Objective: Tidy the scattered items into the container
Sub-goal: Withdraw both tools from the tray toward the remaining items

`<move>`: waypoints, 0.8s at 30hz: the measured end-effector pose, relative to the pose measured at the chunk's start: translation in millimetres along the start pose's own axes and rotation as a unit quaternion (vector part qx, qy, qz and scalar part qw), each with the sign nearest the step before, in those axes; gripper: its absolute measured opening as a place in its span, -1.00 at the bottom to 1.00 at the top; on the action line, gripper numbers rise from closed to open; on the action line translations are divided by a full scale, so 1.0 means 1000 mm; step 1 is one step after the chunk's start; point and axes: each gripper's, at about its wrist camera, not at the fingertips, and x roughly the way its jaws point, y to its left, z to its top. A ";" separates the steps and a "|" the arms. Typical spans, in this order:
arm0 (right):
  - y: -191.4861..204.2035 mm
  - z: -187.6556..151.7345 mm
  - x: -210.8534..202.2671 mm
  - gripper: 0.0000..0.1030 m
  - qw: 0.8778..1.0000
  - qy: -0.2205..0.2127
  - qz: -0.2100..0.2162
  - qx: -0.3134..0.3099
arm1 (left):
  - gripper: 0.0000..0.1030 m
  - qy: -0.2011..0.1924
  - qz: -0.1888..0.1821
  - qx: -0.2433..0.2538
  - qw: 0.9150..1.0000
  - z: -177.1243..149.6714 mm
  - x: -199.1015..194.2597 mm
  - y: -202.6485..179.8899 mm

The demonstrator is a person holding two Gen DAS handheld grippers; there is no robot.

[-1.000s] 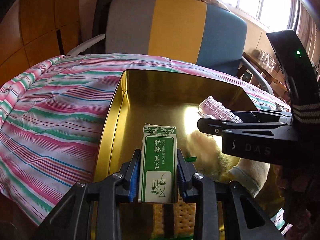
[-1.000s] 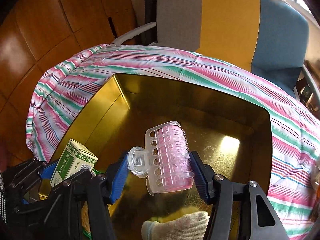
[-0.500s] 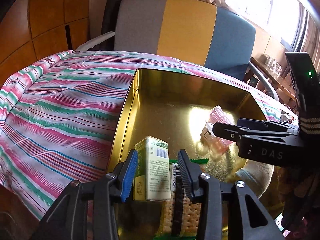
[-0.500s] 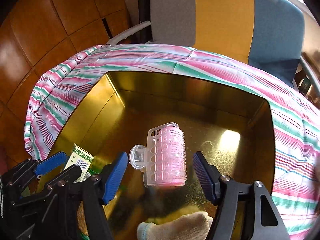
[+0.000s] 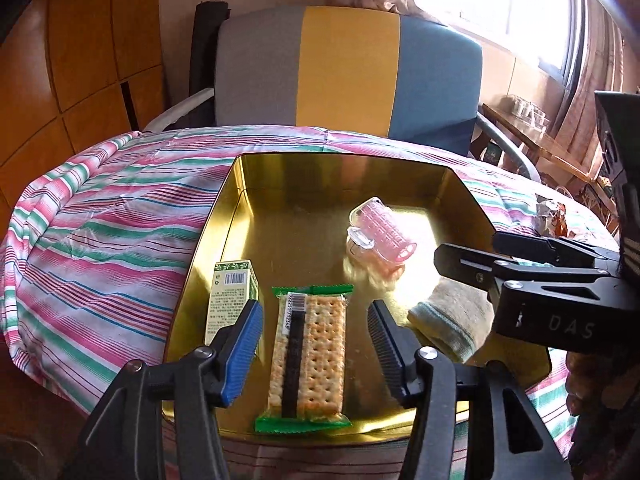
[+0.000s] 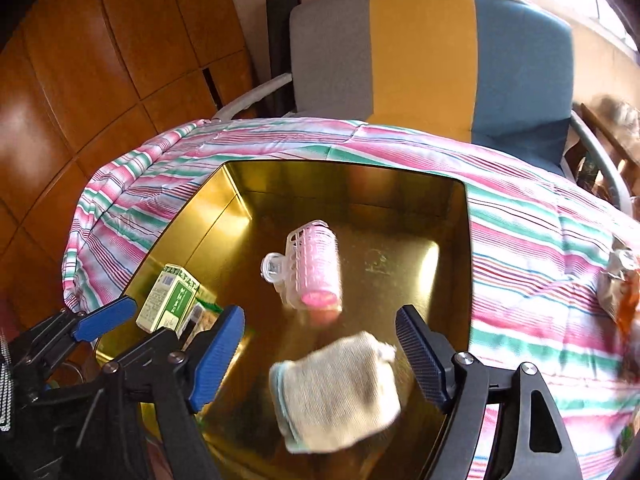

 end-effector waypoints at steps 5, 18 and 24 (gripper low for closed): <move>-0.010 -0.021 -0.029 0.63 1.000 -0.022 -0.013 0.010 | 0.08 -0.002 -0.004 0.014 1.000 -0.012 -0.014 -0.022; -0.069 -0.099 -0.074 0.69 0.994 -0.027 -0.072 0.071 | 0.08 0.013 0.007 0.086 0.996 -0.042 -0.029 -0.098; -0.106 -0.133 -0.091 0.71 0.988 -0.024 -0.100 0.118 | 0.08 0.012 -0.030 0.149 0.988 -0.061 -0.035 -0.135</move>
